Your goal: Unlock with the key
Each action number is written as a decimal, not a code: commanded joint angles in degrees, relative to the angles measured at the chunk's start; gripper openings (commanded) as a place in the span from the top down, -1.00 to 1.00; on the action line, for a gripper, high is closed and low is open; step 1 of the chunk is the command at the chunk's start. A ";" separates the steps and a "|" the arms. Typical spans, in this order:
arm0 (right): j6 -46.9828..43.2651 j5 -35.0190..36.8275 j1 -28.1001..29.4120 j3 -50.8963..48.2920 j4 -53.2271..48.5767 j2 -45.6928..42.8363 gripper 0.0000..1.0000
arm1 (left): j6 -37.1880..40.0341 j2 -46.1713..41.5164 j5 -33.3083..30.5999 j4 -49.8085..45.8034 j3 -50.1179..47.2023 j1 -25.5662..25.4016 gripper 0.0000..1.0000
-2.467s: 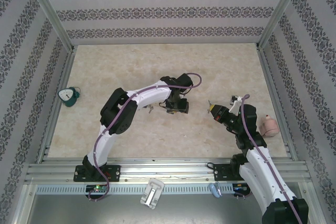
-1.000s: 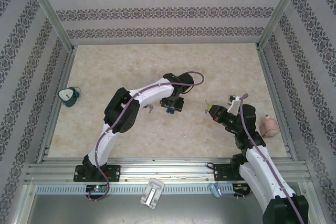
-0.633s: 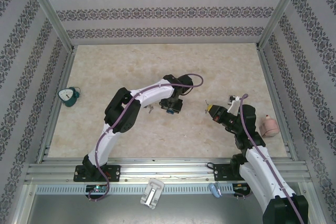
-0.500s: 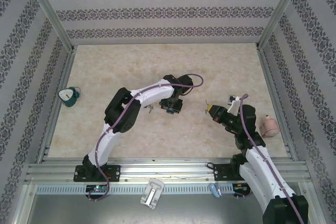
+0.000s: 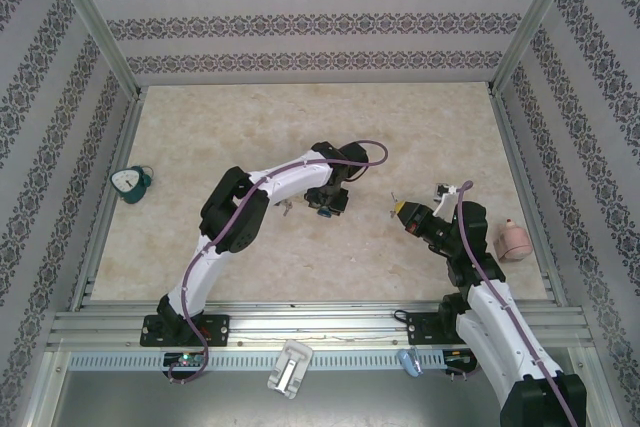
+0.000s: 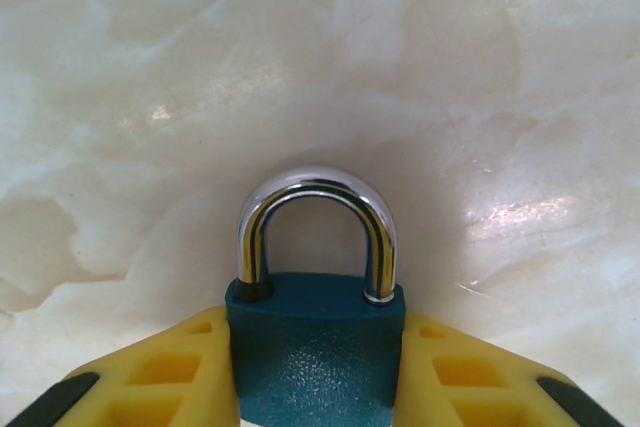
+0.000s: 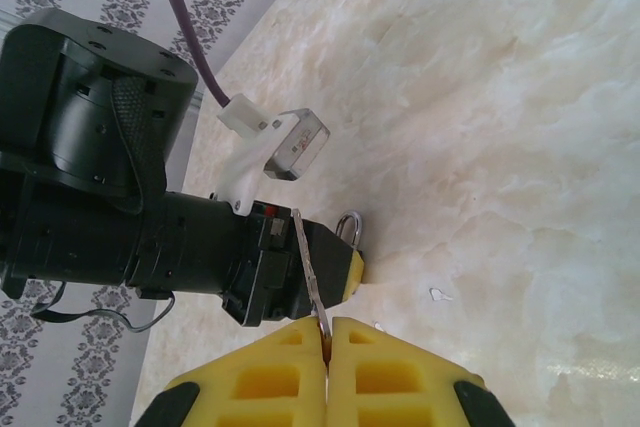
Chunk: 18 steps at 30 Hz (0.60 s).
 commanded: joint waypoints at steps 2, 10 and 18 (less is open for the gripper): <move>-0.72 -0.39 0.72 -0.41 0.48 -0.58 1.00 | -0.28 1.34 0.52 0.72 -2.74 0.70 0.39; -4.50 2.74 6.45 1.72 -1.05 0.97 1.00 | -4.30 -11.15 1.41 7.61 -13.29 3.11 0.44; -7.50 8.41 15.36 4.43 1.34 4.86 1.00 | -11.80 -25.90 3.57 16.22 -24.61 6.37 0.44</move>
